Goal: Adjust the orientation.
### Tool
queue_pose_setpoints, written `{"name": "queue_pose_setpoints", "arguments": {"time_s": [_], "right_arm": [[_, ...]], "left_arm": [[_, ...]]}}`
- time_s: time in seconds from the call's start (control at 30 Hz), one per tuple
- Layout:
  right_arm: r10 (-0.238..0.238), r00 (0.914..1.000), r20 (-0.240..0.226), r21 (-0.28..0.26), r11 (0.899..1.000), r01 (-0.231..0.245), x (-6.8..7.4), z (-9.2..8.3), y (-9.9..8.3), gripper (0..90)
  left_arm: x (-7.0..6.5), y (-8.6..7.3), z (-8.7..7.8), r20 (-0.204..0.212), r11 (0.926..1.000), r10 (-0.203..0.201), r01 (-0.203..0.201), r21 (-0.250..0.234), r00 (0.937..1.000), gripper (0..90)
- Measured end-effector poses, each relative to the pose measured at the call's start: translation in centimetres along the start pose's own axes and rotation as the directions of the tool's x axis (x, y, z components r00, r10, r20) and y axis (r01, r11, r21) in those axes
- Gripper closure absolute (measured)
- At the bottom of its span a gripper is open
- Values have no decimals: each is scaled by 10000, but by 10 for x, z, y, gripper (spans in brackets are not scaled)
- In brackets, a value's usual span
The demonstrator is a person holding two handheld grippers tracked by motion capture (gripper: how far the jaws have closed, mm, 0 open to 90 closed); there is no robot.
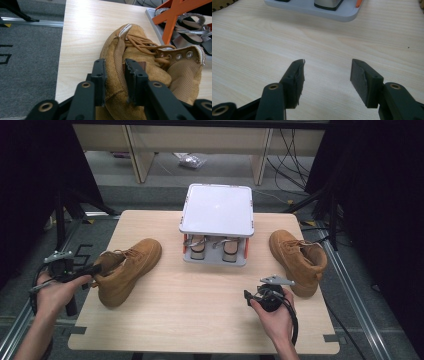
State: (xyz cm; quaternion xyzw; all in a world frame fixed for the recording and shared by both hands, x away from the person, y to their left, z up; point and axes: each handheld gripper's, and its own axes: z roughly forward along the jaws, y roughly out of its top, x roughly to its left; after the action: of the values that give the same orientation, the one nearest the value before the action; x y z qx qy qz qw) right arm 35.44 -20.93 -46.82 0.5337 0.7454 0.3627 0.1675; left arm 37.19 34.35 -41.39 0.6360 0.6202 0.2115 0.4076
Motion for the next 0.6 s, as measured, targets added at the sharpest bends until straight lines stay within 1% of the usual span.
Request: {"name": "queue_pose_setpoints", "arguments": {"time_s": [0.1, 0.13, 0.17, 0.2, 0.23, 0.27, 0.3, 0.33, 0.37, 0.4, 0.43, 0.5, 0.53, 0.57, 0.6], "right_arm": [[44, 10000, -12, -10, 10000, -44, 0, 0, 0, 455], [102, 9999, 120, 62, 9999, -103, 0, -1, 0, 456], [108, 9999, 92, 91, 9999, -109, 1, -1, 0, 456], [115, 9998, 143, 24, 9999, -116, 0, 0, 0, 456], [489, 9987, 163, 53, 9988, -490, 3, -1, 0, 457], [187, 9997, 186, -44, 9998, -186, 0, 0, 1, 457], [52, 10000, 29, -46, 10000, -52, -2, -1, 1, 457], [77, 9999, 102, 4, 10000, -77, -2, -2, 2, 457], [94, 9999, 61, -70, 9999, -94, -2, -1, 2, 458], [112, 9999, -1, -93, 9999, -112, -3, -1, 2, 458], [117, 9999, -25, -96, 9999, -118, -3, -1, 2, 458], [94, 10000, 26, -57, 9999, -94, -3, -1, 1, 459], [175, 9998, 28, -45, 9998, -175, -2, -2, 1, 460], [171, 9998, 108, -64, 9998, -170, -3, -1, 1, 461], [129, 9996, 264, 9, 9999, -129, -3, -2, 1, 461]], "left_arm": [[-5, 1, -1, -126, 9999, -18, 20, 128, 9999, 742], [-6, 2, -1, -122, 9998, -74, 76, 201, 9999, 746], [-7, 3, -3, -155, 9993, -14, 20, 371, 9999, 749], [-9, 4, -2, -117, 9991, -132, 137, 392, 9998, 750], [-11, 4, -3, -43, 9986, -246, 248, 458, 9997, 753], [-14, 5, -3, 21, 9983, -388, 386, 433, 9992, 754], [-16, 6, -5, 44, 9974, -364, 360, 628, 9993, 754], [-19, 7, -6, 139, 9972, -275, 265, 696, 9995, 753], [-23, 8, -6, 162, 9968, -184, 170, 782, 9997, 753], [-27, 8, -7, 153, 9967, -226, 213, 780, 9996, 752], [-29, 8, -8, 265, 9956, -22, -3, 932, 9996, 749], [-37, 7, -9, 363, 9945, -122, 84, 1048, 9993, 742], [-39, 7, -10, 499, 9915, 69, -133, 1296, 9987, 737], [-43, 5, -10, 624, 9911, -33, -50, 1331, 9980, 729], [-45, 3, -11, 765, 9890, 24, -136, 1474, 9971, 724]]}}
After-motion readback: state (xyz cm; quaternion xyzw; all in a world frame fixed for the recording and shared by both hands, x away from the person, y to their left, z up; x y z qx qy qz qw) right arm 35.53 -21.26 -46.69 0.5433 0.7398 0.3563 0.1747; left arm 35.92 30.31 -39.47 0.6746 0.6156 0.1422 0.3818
